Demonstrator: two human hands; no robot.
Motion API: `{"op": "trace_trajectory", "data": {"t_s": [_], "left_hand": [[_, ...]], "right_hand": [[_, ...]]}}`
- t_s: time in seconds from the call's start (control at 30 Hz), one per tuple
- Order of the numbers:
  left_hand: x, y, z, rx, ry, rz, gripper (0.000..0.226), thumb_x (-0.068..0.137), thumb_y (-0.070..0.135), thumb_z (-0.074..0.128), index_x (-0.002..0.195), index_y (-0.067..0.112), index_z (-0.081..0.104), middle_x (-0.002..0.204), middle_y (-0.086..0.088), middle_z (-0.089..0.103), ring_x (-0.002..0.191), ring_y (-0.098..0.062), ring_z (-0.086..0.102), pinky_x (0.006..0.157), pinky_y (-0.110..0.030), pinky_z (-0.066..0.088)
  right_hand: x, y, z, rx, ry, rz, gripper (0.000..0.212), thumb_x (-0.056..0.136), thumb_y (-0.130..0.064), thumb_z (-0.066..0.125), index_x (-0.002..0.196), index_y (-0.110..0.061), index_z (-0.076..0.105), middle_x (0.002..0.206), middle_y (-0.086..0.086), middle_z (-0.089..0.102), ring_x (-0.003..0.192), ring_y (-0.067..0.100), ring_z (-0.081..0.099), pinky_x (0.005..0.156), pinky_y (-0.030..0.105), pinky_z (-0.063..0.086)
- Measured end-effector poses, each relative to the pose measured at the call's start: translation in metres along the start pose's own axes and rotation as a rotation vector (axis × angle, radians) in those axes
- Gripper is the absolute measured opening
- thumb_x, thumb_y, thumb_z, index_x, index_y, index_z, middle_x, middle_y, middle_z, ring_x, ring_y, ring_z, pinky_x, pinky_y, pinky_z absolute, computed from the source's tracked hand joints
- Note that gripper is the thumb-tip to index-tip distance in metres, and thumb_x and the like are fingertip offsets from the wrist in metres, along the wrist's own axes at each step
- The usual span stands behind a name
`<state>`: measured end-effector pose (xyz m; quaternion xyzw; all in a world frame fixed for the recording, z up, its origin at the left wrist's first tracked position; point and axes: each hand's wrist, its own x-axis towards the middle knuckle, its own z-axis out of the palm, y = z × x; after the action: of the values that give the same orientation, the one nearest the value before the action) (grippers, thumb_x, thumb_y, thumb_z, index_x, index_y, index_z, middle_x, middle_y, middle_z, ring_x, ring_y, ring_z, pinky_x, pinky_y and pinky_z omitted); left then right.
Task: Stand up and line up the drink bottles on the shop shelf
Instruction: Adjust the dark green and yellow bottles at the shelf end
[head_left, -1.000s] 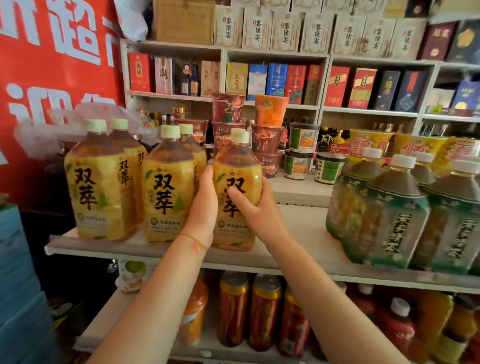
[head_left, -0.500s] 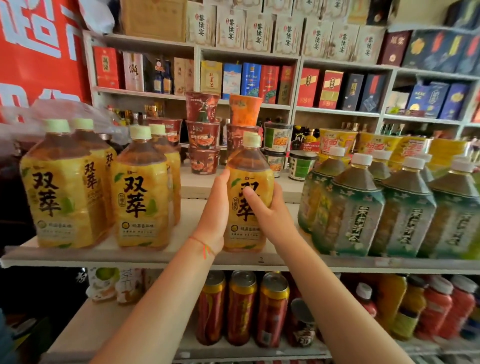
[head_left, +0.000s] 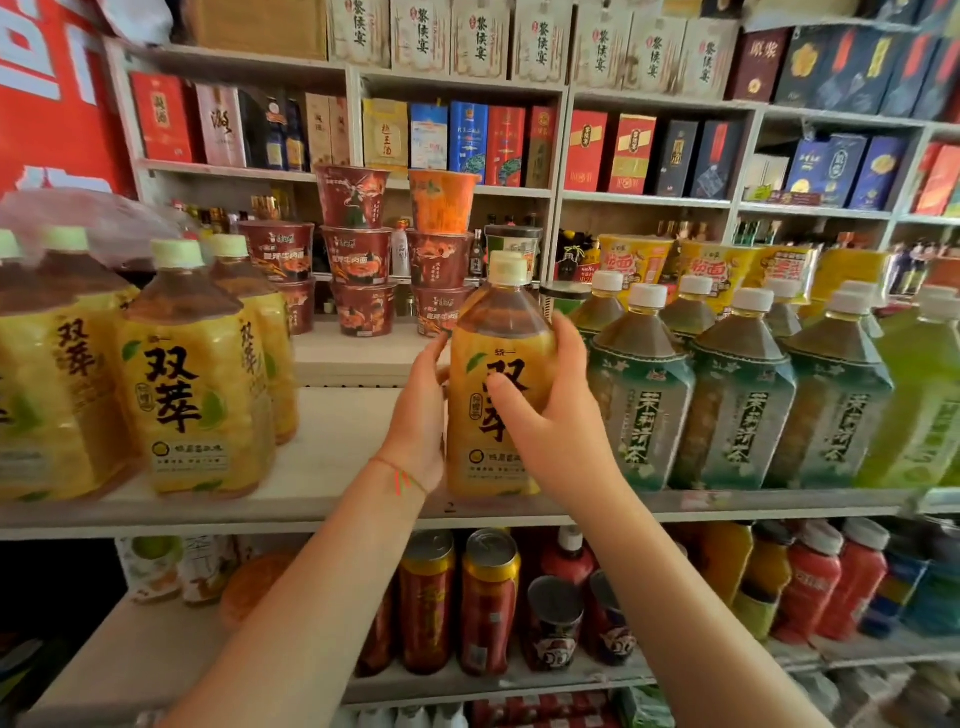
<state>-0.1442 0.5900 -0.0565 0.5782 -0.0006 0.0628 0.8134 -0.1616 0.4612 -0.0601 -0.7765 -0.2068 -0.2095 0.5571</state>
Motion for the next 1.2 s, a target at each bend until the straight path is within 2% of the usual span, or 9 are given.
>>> {"op": "trace_trajectory", "data": {"t_s": [0.13,0.23,0.5,0.67,0.87,0.93,1.03,1.1,1.2], "left_hand": [[0.003,-0.001,0.008,0.019,-0.088,-0.013,0.055,0.102,0.051,0.029,0.094,0.022,0.074,0.086,-0.006,0.077,0.071,-0.019,0.074,0.058,-0.031,0.059],[0.003,-0.003,0.011,0.001,-0.088,0.018,0.053,0.102,0.053,0.03,0.1,0.024,0.074,0.093,-0.01,0.077,0.08,-0.023,0.075,0.061,-0.035,0.061],[0.004,-0.016,0.034,-0.043,-0.07,0.035,0.054,0.102,0.053,0.028,0.11,0.022,0.071,0.097,-0.014,0.075,0.085,-0.027,0.073,0.069,-0.04,0.061],[0.003,-0.016,0.035,-0.033,-0.025,0.065,0.048,0.103,0.048,0.031,0.12,0.022,0.068,0.107,-0.016,0.074,0.086,-0.025,0.074,0.07,-0.041,0.061],[-0.003,-0.013,-0.004,0.443,0.302,0.486,0.02,0.1,0.026,0.05,0.11,0.023,0.068,0.111,0.006,0.067,0.106,-0.004,0.059,0.093,-0.031,0.05],[-0.015,-0.004,-0.033,0.647,0.368,0.729,0.017,0.097,0.015,0.055,0.101,0.019,0.071,0.11,0.004,0.066,0.105,-0.001,0.057,0.094,-0.029,0.048],[-0.023,0.011,-0.08,0.862,0.622,1.076,0.021,0.09,0.013,0.054,0.105,0.01,0.069,0.125,-0.009,0.06,0.121,-0.022,0.052,0.105,-0.036,0.041],[-0.028,0.021,-0.109,0.891,0.768,1.127,0.034,0.089,0.016,0.053,0.121,0.007,0.062,0.139,-0.016,0.051,0.133,-0.031,0.043,0.114,-0.038,0.031],[-0.033,0.03,-0.148,0.802,0.816,0.993,0.058,0.091,0.025,0.051,0.145,0.007,0.042,0.154,-0.014,0.038,0.146,-0.029,0.031,0.122,-0.043,0.021]], "right_hand": [[0.014,-0.019,-0.012,-0.583,0.139,-0.437,0.062,0.099,-0.042,0.048,0.156,-0.032,0.026,0.151,0.005,0.042,0.144,0.023,0.032,0.121,0.044,0.021],[0.03,-0.024,-0.018,-0.781,0.036,-0.421,0.055,0.1,-0.056,0.037,0.153,-0.044,0.027,0.147,0.008,0.046,0.145,0.029,0.03,0.123,0.053,0.007],[0.034,-0.012,-0.027,-0.861,0.067,-0.369,0.048,0.097,-0.061,0.038,0.138,-0.038,0.048,0.114,0.008,0.055,0.117,0.033,0.048,0.116,0.055,0.02],[0.029,-0.012,-0.023,-0.832,0.148,-0.42,0.043,0.098,-0.053,0.046,0.133,-0.032,0.056,0.134,0.018,0.051,0.131,0.04,0.041,0.118,0.057,0.019],[0.017,-0.021,0.009,-0.609,0.409,-0.662,0.032,0.095,-0.024,0.058,0.121,-0.008,0.066,0.138,0.023,0.05,0.137,0.04,0.039,0.117,0.053,0.027],[0.014,-0.025,0.037,-0.538,0.37,-0.672,0.031,0.094,-0.022,0.057,0.118,-0.005,0.066,0.133,0.02,0.054,0.131,0.038,0.045,0.116,0.054,0.029],[0.008,-0.03,0.08,-0.402,0.19,-0.53,0.036,0.095,-0.025,0.053,0.126,-0.007,0.059,0.128,0.011,0.055,0.122,0.028,0.049,0.109,0.052,0.036],[0.005,-0.037,0.11,-0.259,-0.036,-0.309,0.044,0.099,-0.029,0.053,0.14,-0.012,0.046,0.138,0.006,0.05,0.129,0.021,0.044,0.111,0.043,0.038],[0.003,-0.044,0.146,-0.111,-0.295,-0.102,0.069,0.097,-0.044,0.058,0.154,-0.021,0.026,0.156,-0.001,0.035,0.142,0.007,0.032,0.116,0.033,0.032]]}}
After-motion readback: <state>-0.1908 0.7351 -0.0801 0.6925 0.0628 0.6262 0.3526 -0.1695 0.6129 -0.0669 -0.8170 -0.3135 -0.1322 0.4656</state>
